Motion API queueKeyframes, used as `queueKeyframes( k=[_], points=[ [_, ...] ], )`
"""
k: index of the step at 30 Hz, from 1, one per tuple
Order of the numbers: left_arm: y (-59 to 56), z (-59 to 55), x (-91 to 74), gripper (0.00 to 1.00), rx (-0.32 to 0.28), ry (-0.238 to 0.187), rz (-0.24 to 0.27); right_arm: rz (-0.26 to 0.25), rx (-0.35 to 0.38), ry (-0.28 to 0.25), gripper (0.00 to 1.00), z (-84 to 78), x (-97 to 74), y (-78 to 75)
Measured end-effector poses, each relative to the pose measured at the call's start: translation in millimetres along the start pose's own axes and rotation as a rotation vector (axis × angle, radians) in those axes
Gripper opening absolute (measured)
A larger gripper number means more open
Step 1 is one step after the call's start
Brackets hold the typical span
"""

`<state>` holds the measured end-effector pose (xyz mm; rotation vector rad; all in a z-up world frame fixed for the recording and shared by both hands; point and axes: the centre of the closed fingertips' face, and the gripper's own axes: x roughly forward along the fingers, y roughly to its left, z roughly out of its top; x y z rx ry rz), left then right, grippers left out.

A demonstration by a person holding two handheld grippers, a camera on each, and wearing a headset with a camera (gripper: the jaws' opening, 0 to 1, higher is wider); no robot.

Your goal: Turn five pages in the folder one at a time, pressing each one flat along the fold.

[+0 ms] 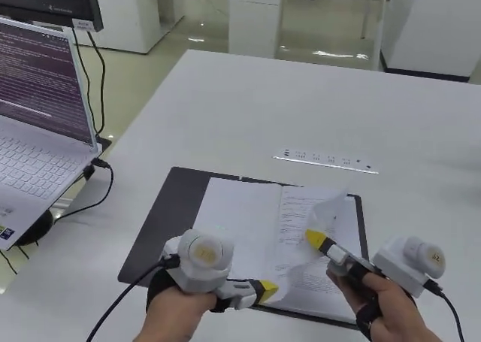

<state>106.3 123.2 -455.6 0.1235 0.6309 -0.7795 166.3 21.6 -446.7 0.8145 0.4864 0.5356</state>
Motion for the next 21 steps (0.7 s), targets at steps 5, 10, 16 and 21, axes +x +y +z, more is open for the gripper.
queueKeyframes(
  k=[5, 10, 16, 21],
  points=[
    [13.3, 1.6, -14.8, 0.74, -0.009, -0.019, 0.034, 0.02, 0.0, 0.016, 0.0, -7.2, 15.4, 12.9],
    [25.2, 3.6, -28.5, 0.75, -0.014, -0.039, 0.062, 0.04, -0.008, 0.038, 0.0, -13.8, 29.7, 26.3],
    [33.7, 2.3, -41.1, 0.74, -0.026, -0.056, 0.085, 0.06, -0.011, 0.061, 0.0, -21.4, 45.7, 38.5],
    [40.0, -0.2, -50.4, 0.75, -0.036, -0.066, 0.101, 0.072, -0.011, 0.079, 0.0, -31.8, 55.1, 46.9]
  ],
)
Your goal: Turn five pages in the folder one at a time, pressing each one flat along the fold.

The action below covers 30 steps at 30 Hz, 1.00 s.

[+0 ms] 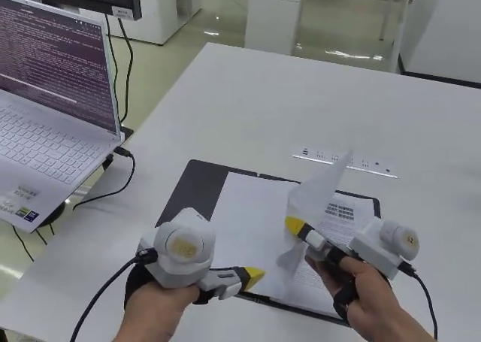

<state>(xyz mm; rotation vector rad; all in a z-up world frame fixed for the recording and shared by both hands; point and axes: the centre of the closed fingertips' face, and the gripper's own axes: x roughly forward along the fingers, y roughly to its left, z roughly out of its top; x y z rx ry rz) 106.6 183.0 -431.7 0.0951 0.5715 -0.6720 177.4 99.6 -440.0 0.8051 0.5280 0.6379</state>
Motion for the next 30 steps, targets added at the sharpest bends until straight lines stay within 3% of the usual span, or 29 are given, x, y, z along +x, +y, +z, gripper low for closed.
queueKeyframes(
  k=[11, 15, 30],
  points=[
    [19.2, -12.0, -21.4, 0.75, -0.031, -0.014, 0.041, 0.022, 0.006, 0.048, 0.0, -21.8, 23.4, 12.7],
    [24.7, -18.0, -26.1, 0.75, -0.024, 0.002, 0.048, 0.027, 0.012, 0.072, 0.0, -32.2, 32.5, 17.0],
    [55.4, -12.5, -41.0, 0.75, -0.054, -0.026, 0.085, 0.024, 0.036, 0.142, 0.0, -66.0, 64.1, 13.0]
  ],
)
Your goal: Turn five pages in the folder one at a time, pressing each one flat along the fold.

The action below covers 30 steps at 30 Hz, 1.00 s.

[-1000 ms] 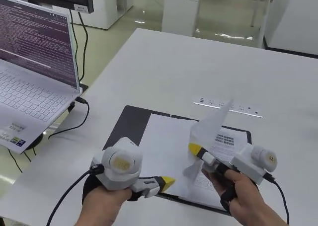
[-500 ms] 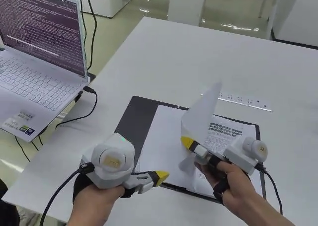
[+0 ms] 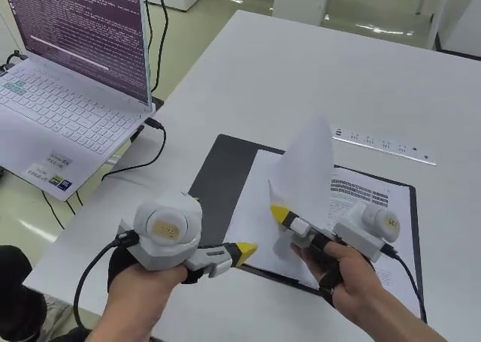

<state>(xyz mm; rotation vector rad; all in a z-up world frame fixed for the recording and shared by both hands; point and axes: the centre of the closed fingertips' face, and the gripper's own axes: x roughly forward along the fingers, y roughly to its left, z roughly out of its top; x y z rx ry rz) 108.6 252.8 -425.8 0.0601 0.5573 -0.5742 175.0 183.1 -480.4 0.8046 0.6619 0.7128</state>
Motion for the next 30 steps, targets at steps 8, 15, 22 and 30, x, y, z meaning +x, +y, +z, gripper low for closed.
queueKeyframes(
  k=[8, 15, 22, 30],
  points=[
    [4.8, -7.1, -2.5, 0.75, -0.017, 0.008, 0.004, -0.008, 0.02, 0.031, 0.0, -17.2, 12.9, -6.0],
    [9.4, -9.4, -4.3, 0.75, -0.029, 0.009, 0.01, -0.018, 0.045, 0.064, 0.0, -30.0, 25.8, -9.8],
    [15.8, -6.1, -4.3, 0.75, -0.044, -0.002, 0.022, -0.03, 0.059, 0.089, 0.0, -38.9, 35.9, -18.6],
    [17.9, -7.0, -6.3, 0.75, -0.049, -0.003, 0.028, -0.061, 0.075, 0.114, 0.01, -49.9, 44.7, -28.2]
  ],
)
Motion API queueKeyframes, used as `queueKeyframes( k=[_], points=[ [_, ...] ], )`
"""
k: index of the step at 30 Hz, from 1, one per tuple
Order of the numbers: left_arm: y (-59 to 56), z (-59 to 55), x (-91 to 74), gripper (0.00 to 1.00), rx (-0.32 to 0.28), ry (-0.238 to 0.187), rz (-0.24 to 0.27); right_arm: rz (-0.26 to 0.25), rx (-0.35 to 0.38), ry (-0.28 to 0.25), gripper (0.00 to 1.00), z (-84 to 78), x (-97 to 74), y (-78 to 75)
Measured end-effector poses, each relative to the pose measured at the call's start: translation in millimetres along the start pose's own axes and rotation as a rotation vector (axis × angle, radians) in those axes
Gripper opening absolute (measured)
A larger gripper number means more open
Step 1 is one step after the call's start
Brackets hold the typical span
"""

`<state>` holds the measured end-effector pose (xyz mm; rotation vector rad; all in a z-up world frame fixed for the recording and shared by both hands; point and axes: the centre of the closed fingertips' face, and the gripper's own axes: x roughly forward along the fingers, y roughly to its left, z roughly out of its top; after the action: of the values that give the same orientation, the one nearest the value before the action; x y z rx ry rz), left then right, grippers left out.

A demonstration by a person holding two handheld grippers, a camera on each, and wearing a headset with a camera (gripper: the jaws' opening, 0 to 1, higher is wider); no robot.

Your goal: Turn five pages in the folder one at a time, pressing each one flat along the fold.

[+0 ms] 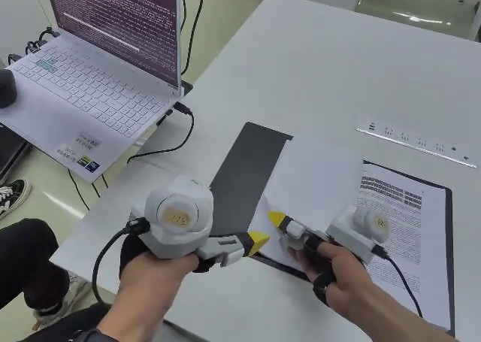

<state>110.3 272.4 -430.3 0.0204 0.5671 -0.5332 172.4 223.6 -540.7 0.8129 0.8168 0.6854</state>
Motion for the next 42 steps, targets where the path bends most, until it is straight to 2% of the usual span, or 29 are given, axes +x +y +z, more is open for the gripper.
queueKeyframes(
  k=[2, 4, 10, 18, 23, 26, 29, 34, 37, 39, 41, 42],
  points=[
    [0.8, 0.0, -1.0, 0.75, -0.003, -0.001, 0.002, -0.019, -0.009, 0.015, 0.02, -4.6, 1.9, -3.5],
    [2.0, -0.4, -1.7, 0.75, -0.003, -0.001, 0.007, -0.041, -0.059, 0.038, 0.02, -10.4, 2.8, -6.6],
    [6.5, -1.3, -4.8, 0.74, -0.007, 0.001, 0.02, -0.057, -0.023, 0.038, 0.09, -16.4, 8.4, -5.7],
    [12.6, 4.6, -7.0, 0.74, 0.003, -0.005, 0.026, -0.007, -0.005, 0.033, 0.27, -15.8, 9.7, 10.9],
    [12.8, 2.3, -6.3, 0.74, -0.006, -0.003, 0.019, 0.02, -0.007, 0.035, 0.36, -16.0, 8.6, 17.2],
    [9.0, -3.1, -3.4, 0.73, 0.012, 0.023, -0.007, 0.032, -0.028, 0.043, 0.4, -14.9, 3.0, 20.3],
    [11.1, -3.5, -2.9, 0.72, 0.012, 0.024, -0.025, 0.046, -0.032, 0.032, 0.44, -9.5, -6.7, 22.8],
    [15.8, -1.9, -3.2, 0.69, -0.006, 0.017, -0.044, 0.044, -0.078, -0.001, 0.46, 4.5, -27.8, 24.0],
    [14.2, -6.7, 1.7, 0.61, 0.017, 0.035, -0.065, 0.039, -0.102, -0.023, 0.44, 14.1, -39.0, 19.5],
    [5.4, -10.3, 6.1, 0.53, 0.023, 0.046, -0.111, 0.027, -0.12, -0.036, 0.43, 20.2, -48.8, 19.1],
    [0.7, -15.0, 13.1, 0.44, 0.04, 0.061, -0.128, 0.013, -0.131, -0.055, 0.42, 25.6, -58.3, 16.9],
    [-4.9, -17.7, 17.4, 0.41, 0.054, 0.069, -0.152, 0.007, -0.134, -0.068, 0.41, 29.0, -63.5, 14.6]
  ],
)
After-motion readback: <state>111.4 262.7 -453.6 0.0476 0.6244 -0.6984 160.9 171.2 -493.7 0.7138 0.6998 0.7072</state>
